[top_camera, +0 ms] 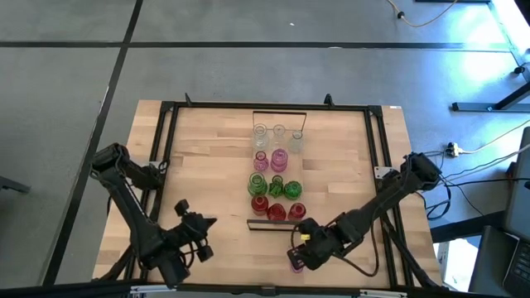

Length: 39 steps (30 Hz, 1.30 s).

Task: Sort vases onto shelf
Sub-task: Put the purple vase on the shelf aligned with the other purple vases

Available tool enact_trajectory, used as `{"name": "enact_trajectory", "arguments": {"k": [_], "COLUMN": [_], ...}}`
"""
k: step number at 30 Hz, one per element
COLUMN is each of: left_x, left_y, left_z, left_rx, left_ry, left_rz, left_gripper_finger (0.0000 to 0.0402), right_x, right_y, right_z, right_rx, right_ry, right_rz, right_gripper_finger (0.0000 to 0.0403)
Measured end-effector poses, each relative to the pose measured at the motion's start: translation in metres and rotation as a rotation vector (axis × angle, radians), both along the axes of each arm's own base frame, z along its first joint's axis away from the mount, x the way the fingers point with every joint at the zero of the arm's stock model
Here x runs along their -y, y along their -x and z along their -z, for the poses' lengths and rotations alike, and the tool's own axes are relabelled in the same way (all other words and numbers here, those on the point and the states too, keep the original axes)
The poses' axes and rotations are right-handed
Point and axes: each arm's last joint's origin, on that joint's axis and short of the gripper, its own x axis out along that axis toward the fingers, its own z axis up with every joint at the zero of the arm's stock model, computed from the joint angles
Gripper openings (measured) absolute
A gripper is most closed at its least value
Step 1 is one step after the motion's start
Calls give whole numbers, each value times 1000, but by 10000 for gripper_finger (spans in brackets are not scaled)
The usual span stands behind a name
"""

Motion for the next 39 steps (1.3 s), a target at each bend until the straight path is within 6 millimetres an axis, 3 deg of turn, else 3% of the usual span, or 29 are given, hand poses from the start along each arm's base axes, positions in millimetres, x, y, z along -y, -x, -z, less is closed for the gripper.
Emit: {"name": "enact_trajectory", "arguments": {"k": [5,9,14,39], "left_x": [2,4,4,4], "left_y": [2,4,4,3], "left_z": [0,-1,-1,-1], "left_rx": [19,37,39,54], "left_ry": [15,7,10,28], "left_rz": [-7,2,0,-14], "left_gripper_finger": [0,0,0,0], "right_x": [-8,-21,-33,-37], "right_y": [0,0,4,3], "right_z": [6,26,26,31], "right_rx": [-1,-55,-25,-20], "right_ry": [2,-12,-28,-34], "right_rz": [19,32,55,104], "right_gripper_finger": [88,73,61,60]}}
